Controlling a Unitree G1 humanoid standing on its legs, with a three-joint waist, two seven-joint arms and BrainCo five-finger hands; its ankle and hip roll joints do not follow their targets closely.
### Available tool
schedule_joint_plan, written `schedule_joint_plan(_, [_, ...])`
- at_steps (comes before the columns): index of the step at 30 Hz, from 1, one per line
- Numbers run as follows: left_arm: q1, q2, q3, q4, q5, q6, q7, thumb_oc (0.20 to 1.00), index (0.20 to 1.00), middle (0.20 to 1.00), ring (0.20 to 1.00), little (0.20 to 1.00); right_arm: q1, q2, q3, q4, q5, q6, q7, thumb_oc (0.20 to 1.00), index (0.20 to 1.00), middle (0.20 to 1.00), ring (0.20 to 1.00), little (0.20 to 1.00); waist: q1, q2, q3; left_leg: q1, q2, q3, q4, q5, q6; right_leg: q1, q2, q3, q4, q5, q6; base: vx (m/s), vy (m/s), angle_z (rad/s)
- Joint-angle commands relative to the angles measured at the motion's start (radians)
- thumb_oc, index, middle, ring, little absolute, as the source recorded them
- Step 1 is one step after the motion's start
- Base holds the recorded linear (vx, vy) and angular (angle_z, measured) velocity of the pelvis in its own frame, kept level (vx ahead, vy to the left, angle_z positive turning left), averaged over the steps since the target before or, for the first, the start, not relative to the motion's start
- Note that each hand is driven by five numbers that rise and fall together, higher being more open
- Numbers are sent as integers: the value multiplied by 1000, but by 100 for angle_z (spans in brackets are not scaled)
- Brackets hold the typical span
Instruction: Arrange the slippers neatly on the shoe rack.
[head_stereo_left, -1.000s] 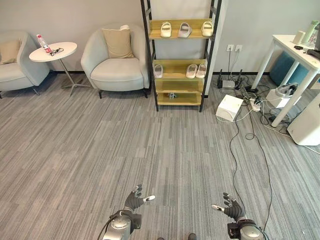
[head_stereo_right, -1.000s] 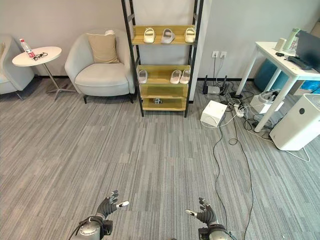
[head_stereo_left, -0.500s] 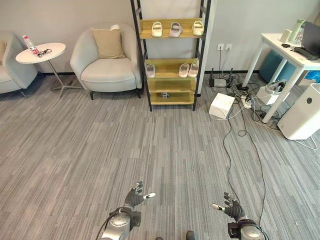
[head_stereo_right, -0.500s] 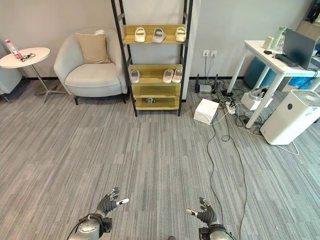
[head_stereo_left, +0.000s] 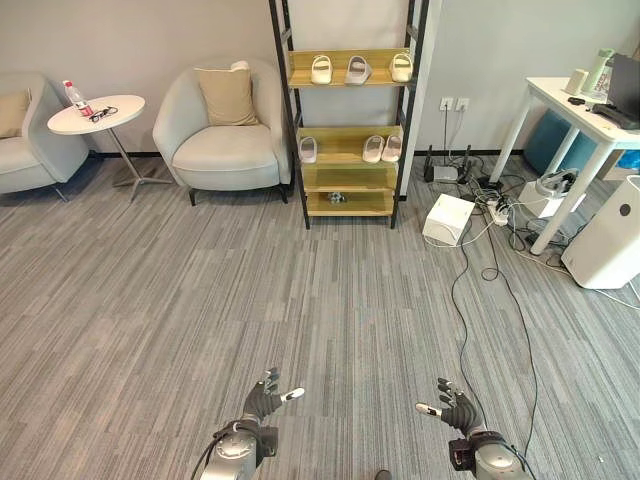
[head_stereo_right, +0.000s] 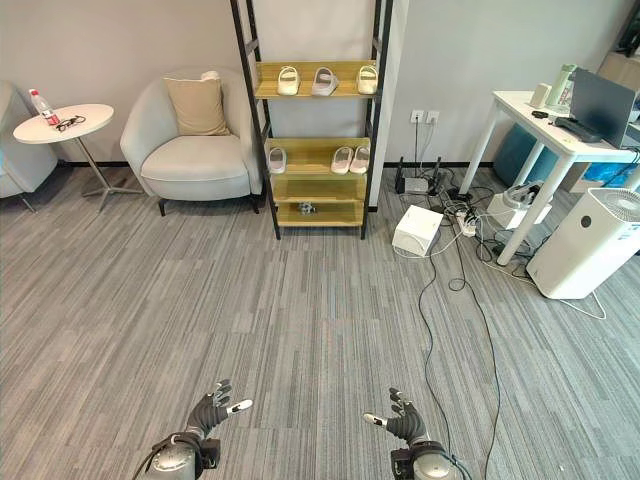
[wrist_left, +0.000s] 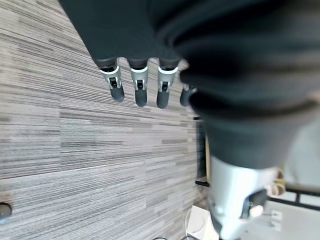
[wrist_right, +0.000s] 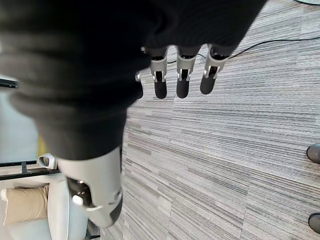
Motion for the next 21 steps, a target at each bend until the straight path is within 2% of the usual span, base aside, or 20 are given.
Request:
schedule_joint_plan(1, [-86, 2, -3, 14, -22, -42, 10, 1000, 1000, 1000, 1000, 1000, -58, -7, 37, -35, 7, -33, 16, 1000, 1000, 1000, 1000, 1000, 18, -30, -8, -5, 18, -41, 0, -53, -48, -3, -71, 3, 2, -77, 91, -10, 1, 7])
schedule_joint_plan(10, [-91, -8, -12, 44, -10, -34, 13, 1000, 1000, 1000, 1000, 1000, -66, 8, 51, -3, 4, -25, 15, 1000, 1000, 1000, 1000, 1000, 17, -31, -4, -9, 17, -44, 0, -58, -49, -6, -76, -3, 2, -79, 95, 25, 4, 5])
schedule_joint_plan(13, [-104, 3, 7, 18, -11, -46, 49, 1000, 1000, 1000, 1000, 1000, -103, -1, 55, 7, 10, -26, 9, 1000, 1000, 1000, 1000, 1000, 29, -34, 29, -27, 12, -43, 0, -54, -42, -29, -82, 6, 2, -70, 100, -1, 47, -5])
schedule_joint_plan(17, [-97, 21, 34, 2, -30, -53, 46, 1000, 1000, 1000, 1000, 1000, -127, -18, 34, 14, 9, -28, 0, 1000, 1000, 1000, 1000, 1000, 36, -42, 55, -58, -1, -43, 6, -53, -30, -53, -99, 7, 11, -62, 113, 8, 116, -1])
schedule_joint_plan(19, [-92, 36, 45, 9, -30, -48, 37, 1000, 1000, 1000, 1000, 1000, -130, -30, 18, 16, 6, -25, 3, 1000, 1000, 1000, 1000, 1000, 37, -42, 65, -69, -10, -46, 22, -66, -13, -99, -112, 20, 107, -84, 123, 1, 144, -1])
schedule_joint_plan(21, [-96, 42, 63, 45, -17, -41, 31, 1000, 1000, 1000, 1000, 1000, -134, -35, 3, 18, -1, -24, 10, 1000, 1000, 1000, 1000, 1000, 37, -40, 82, -64, -21, -38, 32, -86, 8, -161, -132, 17, 238, -78, 145, 4, 182, -10])
